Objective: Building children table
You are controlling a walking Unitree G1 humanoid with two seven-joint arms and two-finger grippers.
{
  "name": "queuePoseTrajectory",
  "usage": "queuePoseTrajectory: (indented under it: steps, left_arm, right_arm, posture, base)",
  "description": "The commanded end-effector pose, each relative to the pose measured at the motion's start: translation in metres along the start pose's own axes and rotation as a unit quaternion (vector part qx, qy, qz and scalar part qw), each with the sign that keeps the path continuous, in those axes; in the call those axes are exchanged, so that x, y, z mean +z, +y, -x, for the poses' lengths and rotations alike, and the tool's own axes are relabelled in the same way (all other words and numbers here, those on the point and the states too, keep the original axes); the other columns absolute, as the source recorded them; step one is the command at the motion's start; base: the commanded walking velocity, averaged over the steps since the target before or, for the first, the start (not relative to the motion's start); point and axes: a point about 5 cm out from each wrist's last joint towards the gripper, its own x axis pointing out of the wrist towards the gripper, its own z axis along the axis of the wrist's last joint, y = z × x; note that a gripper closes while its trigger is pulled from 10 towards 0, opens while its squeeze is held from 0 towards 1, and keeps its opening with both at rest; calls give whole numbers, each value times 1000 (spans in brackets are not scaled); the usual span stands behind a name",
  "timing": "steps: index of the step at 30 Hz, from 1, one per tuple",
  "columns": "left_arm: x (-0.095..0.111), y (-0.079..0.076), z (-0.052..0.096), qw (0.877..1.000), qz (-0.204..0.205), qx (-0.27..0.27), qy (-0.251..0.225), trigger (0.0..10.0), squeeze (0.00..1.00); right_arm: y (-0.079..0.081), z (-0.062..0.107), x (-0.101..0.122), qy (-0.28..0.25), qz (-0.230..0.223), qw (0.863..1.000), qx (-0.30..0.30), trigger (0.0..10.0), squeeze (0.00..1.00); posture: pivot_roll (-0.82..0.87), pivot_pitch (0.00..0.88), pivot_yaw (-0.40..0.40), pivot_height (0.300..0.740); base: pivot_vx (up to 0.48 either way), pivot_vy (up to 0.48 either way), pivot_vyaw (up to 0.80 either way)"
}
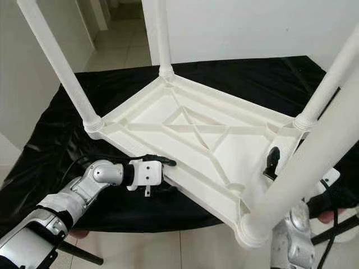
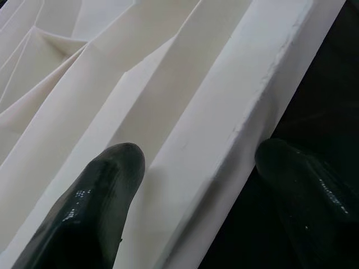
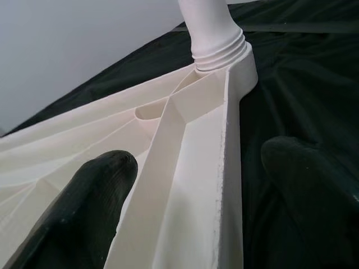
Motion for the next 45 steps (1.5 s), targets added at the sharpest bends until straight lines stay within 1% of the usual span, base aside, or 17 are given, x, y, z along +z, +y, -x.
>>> queuePoseTrajectory:
  steps: [1, 10, 11, 12, 14, 17, 19, 25, 27, 31, 34, 35, 39, 41, 42, 44, 45]
  left_arm:
    - [4, 6, -1, 1000, -15, 19, -4, 10000, 0]
    - [7, 13, -2, 999, -25, 23, -3, 10000, 0]
    - [7, 15, -2, 999, -28, 24, -3, 10000, 0]
    - [7, 15, -2, 999, -28, 24, -3, 10000, 0]
    - [6, 16, 0, 999, -29, 25, 1, 10000, 0]
    - [5, 17, 1, 999, -30, 25, 3, 10000, 0]
    - [4, 19, 3, 999, -32, 27, 9, 10000, 0]
    - [4, 22, 5, 999, -33, 30, 11, 10000, 0]
    - [9, 24, 5, 999, -22, 47, -7, 10000, 0]
    - [12, 25, 5, 998, -17, 54, -16, 10000, 0]
    - [21, 26, 4, 997, -7, 67, -41, 10000, 0]
    - [21, 26, 4, 997, -7, 67, -41, 10000, 0]
    - [22, 25, 5, 997, -6, 70, -45, 10000, 0]
    - [21, 25, 6, 996, -6, 73, -42, 10000, 0]
    - [21, 25, 6, 996, -6, 73, -42, 10000, 0]
    - [20, 25, 8, 996, -7, 74, -40, 10000, 0]
    - [20, 25, 8, 996, -7, 74, -40, 10000, 0]
  right_arm:
    - [14, -1, -19, 43, -26, 998, 30, 10000, 0]
    - [39, -17, -29, 76, -74, 990, 88, 10000, 0]
    - [51, -22, -33, 89, -81, 985, 120, 10000, 0]
    - [51, -22, -33, 89, -81, 985, 120, 10000, 0]
    - [68, -28, -38, 104, -81, 978, 163, 10000, 0]
    - [72, -29, -39, 109, -86, 975, 173, 10000, 0]
    - [81, -34, -41, 113, -90, 970, 193, 10000, 0]
    - [89, -40, -40, 108, -88, 969, 205, 10000, 0]
    - [83, -38, -31, 78, -76, 973, 203, 10000, 0]
    - [80, -36, -27, 64, -69, 975, 202, 10000, 0]
    - [64, -26, -12, 9, -36, 981, 190, 10000, 0]
    - [64, -26, -12, 9, -36, 981, 190, 10000, 0]
    - [56, -11, 1, -16, -2, 977, 212, 10000, 0]
    - [50, 3, 10, -14, 15, 969, 247, 10000, 0]
    - [50, 3, 10, -14, 15, 969, 247, 10000, 0]
    - [42, 17, 20, -8, 41, 954, 296, 10000, 0]
    - [42, 17, 20, -8, 41, 954, 296, 10000, 0]
  posture:
    - [-97, 134, 93, 740]
    - [-86, 140, 79, 740]
    - [-83, 141, 76, 740]
    - [-83, 141, 76, 740]
    - [-81, 140, 75, 740]
    - [-79, 140, 73, 740]
    - [-79, 141, 72, 740]
    - [-75, 139, 68, 740]
    - [-73, 137, 64, 740]
    - [-73, 137, 64, 740]
    - [-66, 122, 59, 740]
    - [-66, 122, 59, 740]
    - [-63, 113, 56, 740]
    - [-62, 110, 55, 740]
    - [-62, 110, 55, 740]
    - [-62, 102, 57, 740]
    - [-62, 102, 57, 740]
  base:
    - [0, 0, 0]
    - [0, 0, 0]
    - [0, 0, 0]
    - [0, 0, 0]
    - [0, 0, 0]
    - [0, 0, 0]
    - [0, 0, 0]
    - [0, 0, 0]
    - [0, 0, 0]
    - [0, 0, 0]
    - [0, 0, 0]
    - [0, 0, 0]
    - [0, 0, 0]
    - [0, 0, 0]
    - [0, 0, 0]
    - [0, 0, 0]
    - [0, 0, 0]
